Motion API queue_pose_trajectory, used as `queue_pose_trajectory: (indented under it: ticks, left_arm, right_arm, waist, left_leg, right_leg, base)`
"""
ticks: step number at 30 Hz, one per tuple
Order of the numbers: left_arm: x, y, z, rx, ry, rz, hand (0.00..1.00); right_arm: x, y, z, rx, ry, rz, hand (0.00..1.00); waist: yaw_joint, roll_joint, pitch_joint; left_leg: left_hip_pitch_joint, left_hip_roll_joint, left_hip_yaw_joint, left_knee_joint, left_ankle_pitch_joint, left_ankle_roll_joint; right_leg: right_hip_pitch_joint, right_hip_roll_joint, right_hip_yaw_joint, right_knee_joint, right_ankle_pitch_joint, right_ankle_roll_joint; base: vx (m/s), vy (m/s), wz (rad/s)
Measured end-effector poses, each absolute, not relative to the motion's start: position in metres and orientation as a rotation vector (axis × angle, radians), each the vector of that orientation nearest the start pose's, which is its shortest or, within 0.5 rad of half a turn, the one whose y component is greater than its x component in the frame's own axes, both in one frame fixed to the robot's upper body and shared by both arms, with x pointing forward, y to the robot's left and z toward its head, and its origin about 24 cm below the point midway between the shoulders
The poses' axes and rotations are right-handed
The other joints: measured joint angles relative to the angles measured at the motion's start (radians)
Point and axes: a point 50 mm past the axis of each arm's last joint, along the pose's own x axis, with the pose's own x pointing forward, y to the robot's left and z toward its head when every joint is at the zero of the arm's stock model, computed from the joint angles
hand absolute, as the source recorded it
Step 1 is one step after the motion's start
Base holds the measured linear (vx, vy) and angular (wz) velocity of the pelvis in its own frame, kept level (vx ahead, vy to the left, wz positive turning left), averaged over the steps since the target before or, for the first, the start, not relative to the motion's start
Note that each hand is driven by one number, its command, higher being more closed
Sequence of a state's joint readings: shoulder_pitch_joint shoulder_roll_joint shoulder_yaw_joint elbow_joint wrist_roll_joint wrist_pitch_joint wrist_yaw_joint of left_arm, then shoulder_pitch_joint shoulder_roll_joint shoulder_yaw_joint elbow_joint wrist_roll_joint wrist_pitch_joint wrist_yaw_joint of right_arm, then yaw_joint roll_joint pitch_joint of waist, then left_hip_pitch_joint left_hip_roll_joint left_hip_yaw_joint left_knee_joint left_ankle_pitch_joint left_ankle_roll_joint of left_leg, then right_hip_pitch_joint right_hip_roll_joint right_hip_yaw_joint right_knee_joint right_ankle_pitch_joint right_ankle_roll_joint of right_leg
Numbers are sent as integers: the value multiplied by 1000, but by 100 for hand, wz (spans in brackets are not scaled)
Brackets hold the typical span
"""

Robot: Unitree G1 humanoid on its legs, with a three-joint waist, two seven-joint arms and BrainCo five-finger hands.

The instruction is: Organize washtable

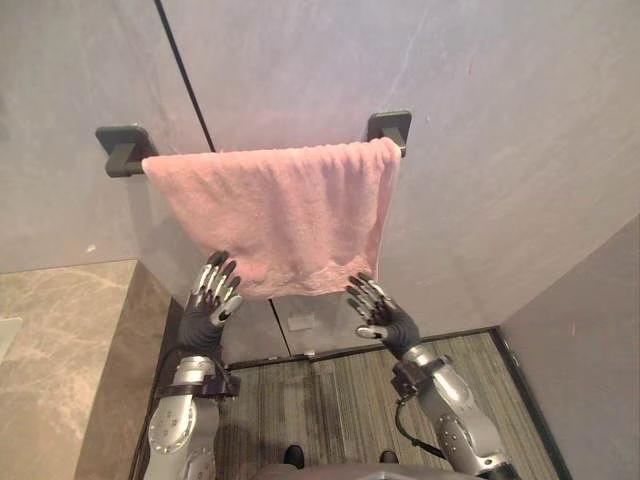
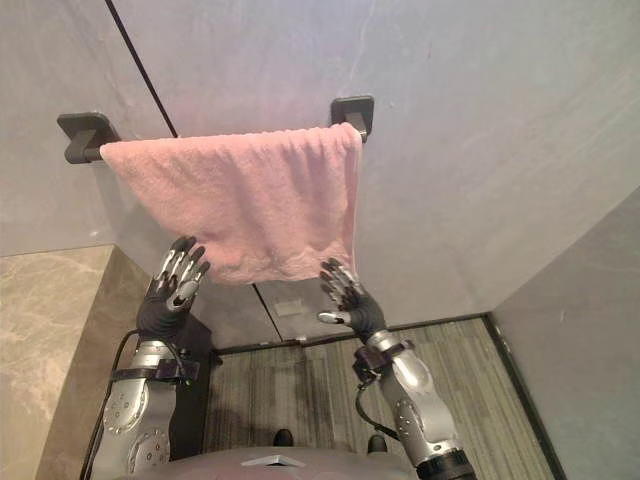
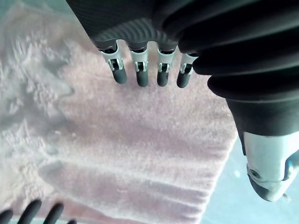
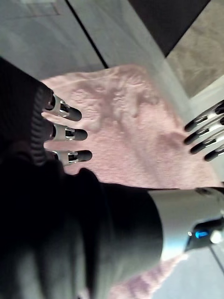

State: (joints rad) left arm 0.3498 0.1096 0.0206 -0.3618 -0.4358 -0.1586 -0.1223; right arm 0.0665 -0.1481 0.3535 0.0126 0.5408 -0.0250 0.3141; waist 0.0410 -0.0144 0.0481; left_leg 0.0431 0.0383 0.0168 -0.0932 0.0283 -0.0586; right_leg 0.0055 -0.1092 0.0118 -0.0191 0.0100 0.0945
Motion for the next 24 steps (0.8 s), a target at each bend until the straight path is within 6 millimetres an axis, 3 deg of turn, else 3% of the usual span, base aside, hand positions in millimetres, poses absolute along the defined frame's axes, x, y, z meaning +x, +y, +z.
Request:
queue_pose_trajectory:
  ticks: [7, 14, 19, 24]
  left_arm:
    - [217, 178, 91, -356, -304, -117, 0]
    - [246, 188, 90, -369, -281, -48, 0]
    - [268, 194, 83, -395, -235, 28, 0]
    - [278, 209, 80, -380, -205, 115, 0]
  right_arm:
    - [243, -45, 32, 430, 135, 774, 0]
    - [269, -36, 41, 437, 142, 712, 0]
    - [295, -38, 58, 432, 106, 621, 0]
    - [315, -65, 69, 529, 49, 397, 0]
  waist:
    - [10, -3, -12]
    - [10, 0, -13]
    - [20, 3, -11]
    - [22, 5, -10]
  left_leg:
    - [7, -1, -2, 0, 9, 0]
    - [11, 2, -7, 1, 15, -2]
    - [0, 2, -6, 15, 15, -2]
    - [-4, 2, -6, 19, 15, -2]
  right_leg:
    - [4, -1, -2, 9, 0, 0]
    - [10, 2, 1, 9, 4, -3]
    - [7, 2, 3, 5, 13, -3]
    - [7, 2, 3, 2, 16, -4]
  base:
    - [0, 0, 0]
    - [-20, 1, 1]
    - [0, 0, 0]
    - [0, 0, 0]
